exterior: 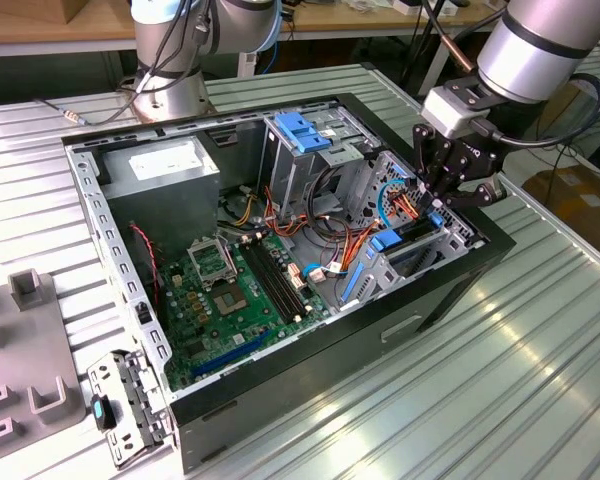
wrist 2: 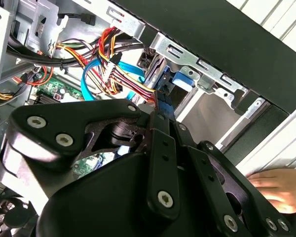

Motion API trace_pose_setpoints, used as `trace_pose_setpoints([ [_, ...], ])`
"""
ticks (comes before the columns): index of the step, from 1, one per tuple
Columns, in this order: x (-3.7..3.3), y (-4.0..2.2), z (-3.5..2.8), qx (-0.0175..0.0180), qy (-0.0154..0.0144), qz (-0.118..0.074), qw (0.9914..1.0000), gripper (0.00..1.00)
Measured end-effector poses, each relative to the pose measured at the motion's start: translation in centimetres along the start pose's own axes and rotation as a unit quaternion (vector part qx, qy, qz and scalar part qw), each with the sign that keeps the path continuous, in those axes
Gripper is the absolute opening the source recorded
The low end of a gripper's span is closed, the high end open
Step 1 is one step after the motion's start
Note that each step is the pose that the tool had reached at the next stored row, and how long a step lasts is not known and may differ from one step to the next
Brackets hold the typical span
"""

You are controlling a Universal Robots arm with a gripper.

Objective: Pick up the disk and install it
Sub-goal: 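Insert the second disk wire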

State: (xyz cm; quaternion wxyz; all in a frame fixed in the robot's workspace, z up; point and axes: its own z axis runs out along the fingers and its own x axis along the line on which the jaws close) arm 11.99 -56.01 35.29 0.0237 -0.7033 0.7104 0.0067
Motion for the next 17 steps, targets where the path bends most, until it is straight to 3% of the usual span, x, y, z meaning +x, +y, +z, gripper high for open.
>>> trace_pose_setpoints([
  [3, 0.04, 0.85, 0.00, 0.0000, -0.0011, 0.000, 1.00000, 0.11],
  [4, 0.06, 0.96, -0.03, -0.0001, -0.0054, 0.000, 0.99999, 0.11],
  [7, 0.04, 1.04, -0.51, -0.0001, -0.0085, 0.000, 0.99996, 0.11],
  [12, -0.09, 0.98, -3.36, -0.0001, -0.0099, 0.000, 0.99995, 0.11],
  [14, -0.09, 0.99, -3.36, -0.0001, -0.0101, 0.000, 0.99995, 0.11],
  [17, -0.13, 1.68, -3.38, -0.0001, -0.0109, 0.000, 0.99994, 0.11],
])
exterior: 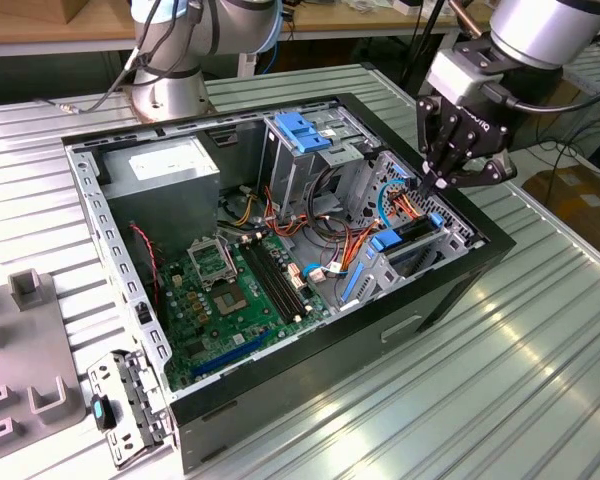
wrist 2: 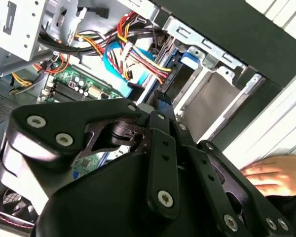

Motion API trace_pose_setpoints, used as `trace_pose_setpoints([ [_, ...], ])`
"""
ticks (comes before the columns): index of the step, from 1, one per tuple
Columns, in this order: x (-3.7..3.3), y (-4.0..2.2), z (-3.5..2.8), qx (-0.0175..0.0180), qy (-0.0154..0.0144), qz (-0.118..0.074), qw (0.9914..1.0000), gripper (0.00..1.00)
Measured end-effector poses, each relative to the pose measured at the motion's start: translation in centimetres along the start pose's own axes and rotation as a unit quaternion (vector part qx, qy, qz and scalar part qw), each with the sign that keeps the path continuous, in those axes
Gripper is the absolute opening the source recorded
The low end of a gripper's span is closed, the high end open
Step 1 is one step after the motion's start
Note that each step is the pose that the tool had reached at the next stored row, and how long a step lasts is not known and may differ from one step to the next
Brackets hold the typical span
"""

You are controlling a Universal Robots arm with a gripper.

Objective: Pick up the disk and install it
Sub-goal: 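Insert the second disk wire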

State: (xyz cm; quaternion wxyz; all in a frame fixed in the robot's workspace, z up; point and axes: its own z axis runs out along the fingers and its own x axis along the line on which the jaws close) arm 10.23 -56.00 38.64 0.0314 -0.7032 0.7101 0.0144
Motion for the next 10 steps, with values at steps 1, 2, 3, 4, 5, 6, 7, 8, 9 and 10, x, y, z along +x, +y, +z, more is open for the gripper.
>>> trace_pose_setpoints([
  [1, -0.06, 0.13, 0.00, 0.0000, 0.0000, 0.000, 1.00000, 0.11],
  [2, -0.24, 0.19, 0.00, 0.0000, 0.0000, 0.000, 1.00000, 0.11],
  [3, -0.40, 0.20, 0.01, 0.0000, -0.0001, 0.000, 1.00000, 0.11],
  [4, -0.60, 0.20, 0.01, 0.0000, 0.0000, 0.000, 1.00000, 0.11],
  [5, -1.01, 0.21, 0.01, 0.0000, 0.0000, 0.000, 1.00000, 0.11],
  [6, -1.29, 0.21, -0.06, 0.0000, 0.0001, 0.000, 1.00000, 0.11],
  [7, -1.44, 0.21, -0.19, 0.0000, 0.0000, 0.000, 1.00000, 0.11],
  [8, -1.63, 0.21, -0.49, 0.0000, 0.0001, 0.000, 1.00000, 0.11],
  [9, -1.90, 0.20, -0.89, 0.0000, 0.0000, 0.000, 1.00000, 0.11],
  [10, -2.09, 0.20, -0.98, 0.0000, 0.0000, 0.000, 1.00000, 0.11],
])
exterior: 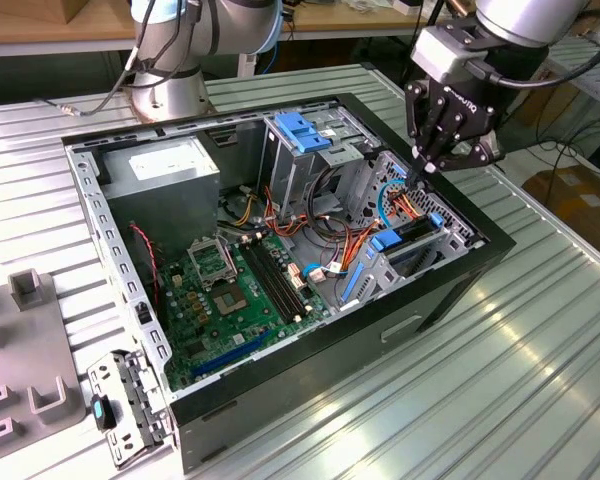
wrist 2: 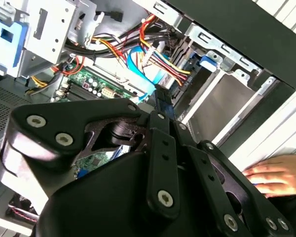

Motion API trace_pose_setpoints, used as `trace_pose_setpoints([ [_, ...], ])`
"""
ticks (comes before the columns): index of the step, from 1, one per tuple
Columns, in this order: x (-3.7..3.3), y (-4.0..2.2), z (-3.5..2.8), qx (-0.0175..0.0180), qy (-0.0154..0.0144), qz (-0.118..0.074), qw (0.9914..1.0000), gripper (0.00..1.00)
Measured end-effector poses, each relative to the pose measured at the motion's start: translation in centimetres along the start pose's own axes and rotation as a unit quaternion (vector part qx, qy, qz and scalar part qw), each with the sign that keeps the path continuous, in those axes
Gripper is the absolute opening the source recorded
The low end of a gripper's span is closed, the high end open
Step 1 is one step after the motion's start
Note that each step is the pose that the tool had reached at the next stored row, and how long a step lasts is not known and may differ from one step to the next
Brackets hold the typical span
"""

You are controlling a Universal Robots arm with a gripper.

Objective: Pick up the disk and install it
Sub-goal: 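Insert the second disk wire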

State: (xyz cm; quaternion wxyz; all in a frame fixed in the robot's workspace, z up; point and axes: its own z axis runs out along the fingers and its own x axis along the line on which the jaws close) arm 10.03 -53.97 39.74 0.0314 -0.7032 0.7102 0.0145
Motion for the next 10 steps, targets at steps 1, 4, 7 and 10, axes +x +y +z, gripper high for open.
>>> trace_pose_setpoints([
  [1, -0.05, 0.00, 0.00, 0.0000, 0.0001, 0.000, 1.00000, 0.11],
  [4, -0.06, 0.00, 0.14, 0.0002, 0.0002, 0.000, 1.00000, 0.11],
  [7, -0.08, 0.00, 0.30, 0.0003, 0.0013, 0.000, 1.00000, 0.17],
  [10, -0.34, 0.01, 0.48, 0.0003, 0.0019, 0.000, 1.00000, 0.24],
])
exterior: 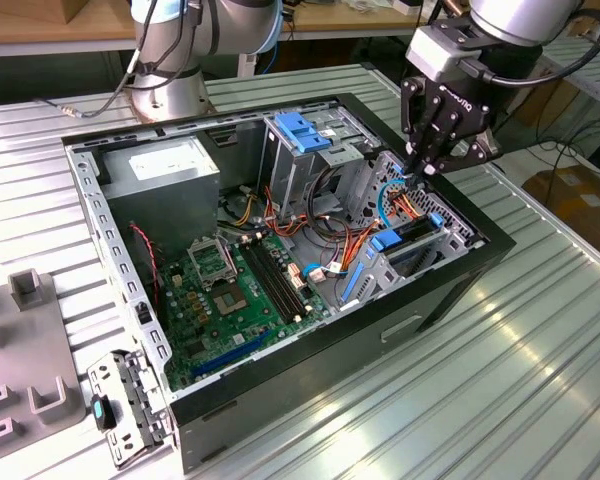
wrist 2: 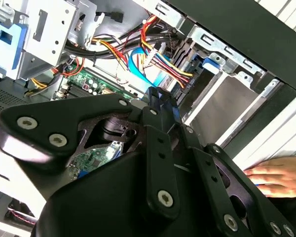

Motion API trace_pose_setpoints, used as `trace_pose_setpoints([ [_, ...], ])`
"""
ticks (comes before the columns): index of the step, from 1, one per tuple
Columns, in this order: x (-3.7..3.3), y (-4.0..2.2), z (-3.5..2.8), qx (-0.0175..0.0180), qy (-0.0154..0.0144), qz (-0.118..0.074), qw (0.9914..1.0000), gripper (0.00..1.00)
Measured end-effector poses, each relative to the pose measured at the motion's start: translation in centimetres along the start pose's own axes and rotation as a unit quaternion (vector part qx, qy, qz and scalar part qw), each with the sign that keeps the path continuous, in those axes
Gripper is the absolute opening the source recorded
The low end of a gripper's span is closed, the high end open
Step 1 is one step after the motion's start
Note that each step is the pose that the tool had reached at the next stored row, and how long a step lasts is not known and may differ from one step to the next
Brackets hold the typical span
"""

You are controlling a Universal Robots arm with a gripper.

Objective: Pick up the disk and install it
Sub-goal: 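Insert the second disk wire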

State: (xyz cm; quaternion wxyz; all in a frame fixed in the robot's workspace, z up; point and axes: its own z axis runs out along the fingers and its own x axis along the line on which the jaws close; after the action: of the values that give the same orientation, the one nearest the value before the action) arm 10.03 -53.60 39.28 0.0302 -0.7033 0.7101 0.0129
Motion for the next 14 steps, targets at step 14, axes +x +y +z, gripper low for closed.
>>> trace_pose_setpoints([
  [14, -0.06, -0.03, 1.56, 0.0001, 0.0093, 0.000, 0.99996, 0.11],
])
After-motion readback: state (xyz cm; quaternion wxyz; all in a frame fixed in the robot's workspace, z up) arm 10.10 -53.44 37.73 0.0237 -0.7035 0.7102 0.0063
